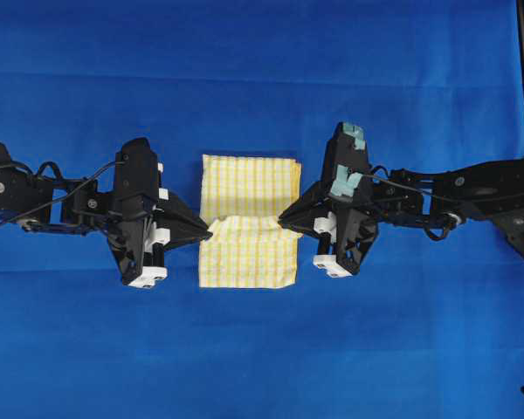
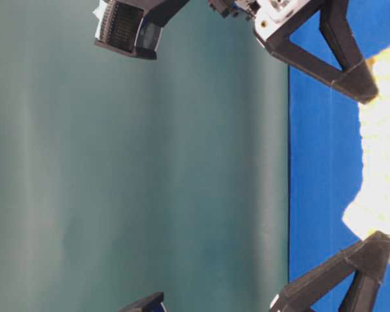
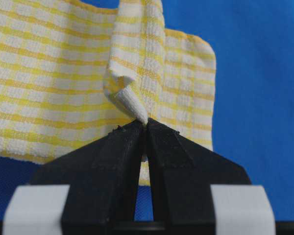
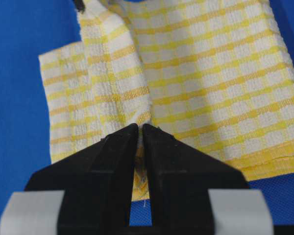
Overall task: Fold the yellow towel.
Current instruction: 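Fold the top end down toward the bottom end with both grippers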
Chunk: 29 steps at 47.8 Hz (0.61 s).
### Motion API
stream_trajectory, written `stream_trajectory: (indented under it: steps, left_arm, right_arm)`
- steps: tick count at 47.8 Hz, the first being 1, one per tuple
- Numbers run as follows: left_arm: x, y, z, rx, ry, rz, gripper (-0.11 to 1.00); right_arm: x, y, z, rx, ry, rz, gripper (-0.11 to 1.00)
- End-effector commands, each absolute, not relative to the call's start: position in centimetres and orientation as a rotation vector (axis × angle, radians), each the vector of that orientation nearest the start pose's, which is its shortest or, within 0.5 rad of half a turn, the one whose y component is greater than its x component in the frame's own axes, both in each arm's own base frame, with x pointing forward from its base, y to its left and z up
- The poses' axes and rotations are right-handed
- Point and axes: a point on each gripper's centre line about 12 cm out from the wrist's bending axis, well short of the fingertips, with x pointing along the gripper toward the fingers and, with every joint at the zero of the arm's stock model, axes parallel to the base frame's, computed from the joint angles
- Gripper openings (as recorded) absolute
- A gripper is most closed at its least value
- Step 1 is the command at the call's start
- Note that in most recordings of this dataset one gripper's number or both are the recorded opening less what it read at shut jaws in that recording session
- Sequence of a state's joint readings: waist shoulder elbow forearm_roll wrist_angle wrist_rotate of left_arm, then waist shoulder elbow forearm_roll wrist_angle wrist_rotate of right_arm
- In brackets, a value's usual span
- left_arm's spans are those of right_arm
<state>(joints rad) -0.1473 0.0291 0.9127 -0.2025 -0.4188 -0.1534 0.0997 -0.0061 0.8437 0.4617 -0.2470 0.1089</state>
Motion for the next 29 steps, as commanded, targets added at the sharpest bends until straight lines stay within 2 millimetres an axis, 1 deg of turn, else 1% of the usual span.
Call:
stream_trajectory:
  steps: [1,7,13,29]
  left_arm:
    - [34.5,-4.2,12.6,-0.272,0.517,0.024,0.01]
    - [34.7,-4.3,11.5,-0.268,0.538,0.027,0.01]
    - [34.9,-4.5,10.8,-0.260,0.526,0.023,0.01]
    - [34.9,-4.7,10.5,-0.256,0.542,0.021,0.01]
  right_arm:
    - [35.7,2.3,14.2,0.478,0.562,-0.176,0.08]
    - [35.9,2.3,13.5,0.474,0.578,-0.183,0.08]
    - [36.1,2.6,13.2,0.469,0.586,-0.176,0.08]
    - [36.2,3.1,13.4,0.462,0.582,-0.160,0.08]
